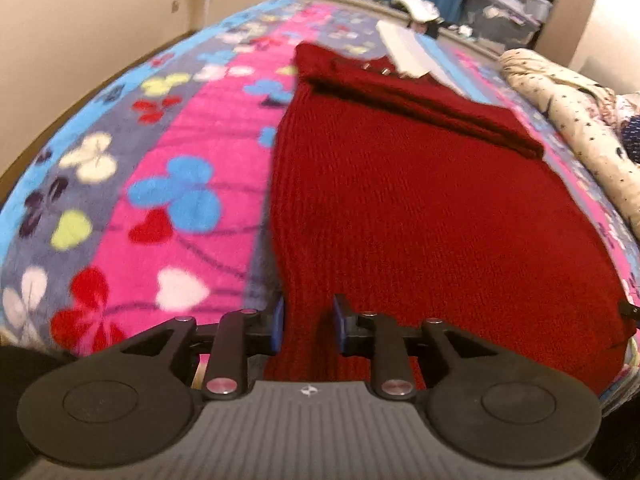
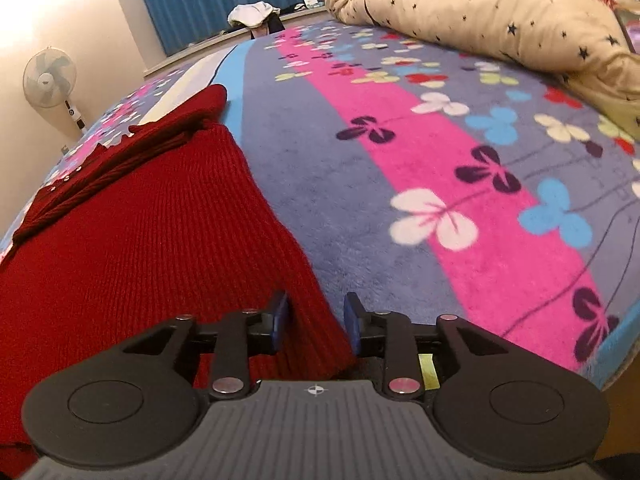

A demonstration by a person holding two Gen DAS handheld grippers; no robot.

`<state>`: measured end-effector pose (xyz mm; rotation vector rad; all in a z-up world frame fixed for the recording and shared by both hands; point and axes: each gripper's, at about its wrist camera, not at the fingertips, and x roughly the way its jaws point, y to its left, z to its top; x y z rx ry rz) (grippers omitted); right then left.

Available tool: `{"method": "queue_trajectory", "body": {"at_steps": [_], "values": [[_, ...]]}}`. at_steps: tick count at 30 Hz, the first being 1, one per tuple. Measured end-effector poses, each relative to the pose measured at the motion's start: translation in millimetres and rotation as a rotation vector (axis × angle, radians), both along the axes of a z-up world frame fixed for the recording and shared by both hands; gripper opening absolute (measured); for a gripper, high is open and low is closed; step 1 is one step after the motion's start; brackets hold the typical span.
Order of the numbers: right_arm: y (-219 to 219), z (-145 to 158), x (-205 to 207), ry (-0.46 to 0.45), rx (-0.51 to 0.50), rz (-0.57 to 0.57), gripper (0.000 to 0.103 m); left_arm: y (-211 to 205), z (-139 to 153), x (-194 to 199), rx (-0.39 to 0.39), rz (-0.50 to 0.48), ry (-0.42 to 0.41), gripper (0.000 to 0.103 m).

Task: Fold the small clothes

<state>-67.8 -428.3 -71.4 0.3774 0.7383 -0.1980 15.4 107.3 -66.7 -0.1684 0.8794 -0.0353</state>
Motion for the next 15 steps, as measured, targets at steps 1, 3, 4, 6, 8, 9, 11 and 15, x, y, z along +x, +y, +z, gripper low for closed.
{"method": "queue_trajectory", "body": {"at_steps": [1,3,4,6,8,9,11,15], "values": [[1.3,-0.8,-0.8,0.002,-0.002,0.006,0.033,2.1,-1.5,-0.1,-0.015,0.012,0.007,0.026],[3.1,-1.1,-0.6,0.006,-0.023,0.019,0.034,4.2,-2.8,0.4,-0.033,0.027,0.013,0.026],[4.5,-1.1,-0.3,0.007,-0.035,0.023,0.034,4.5,-3.2,1.1,-0.034,0.029,0.015,0.027],[5.9,-1.8,2.1,0.01,-0.049,0.026,0.035,3.7,-4.1,2.3,-0.03,0.03,0.015,0.027],[7.1,-1.6,3.7,0.011,-0.056,0.028,0.036,2.2,-4.5,2.5,-0.023,0.028,0.013,0.027],[7.9,-1.6,4.0,0.012,-0.06,0.029,0.037,2.1,-4.6,2.6,-0.022,0.027,0.012,0.027],[9.7,-1.9,5.1,0.015,-0.071,0.029,0.037,2.8,-4.5,2.0,-0.024,0.026,0.011,0.028],[10.8,-1.9,6.0,0.016,-0.085,0.024,0.037,3.3,-4.4,1.0,-0.025,0.026,0.01,0.029]]}}
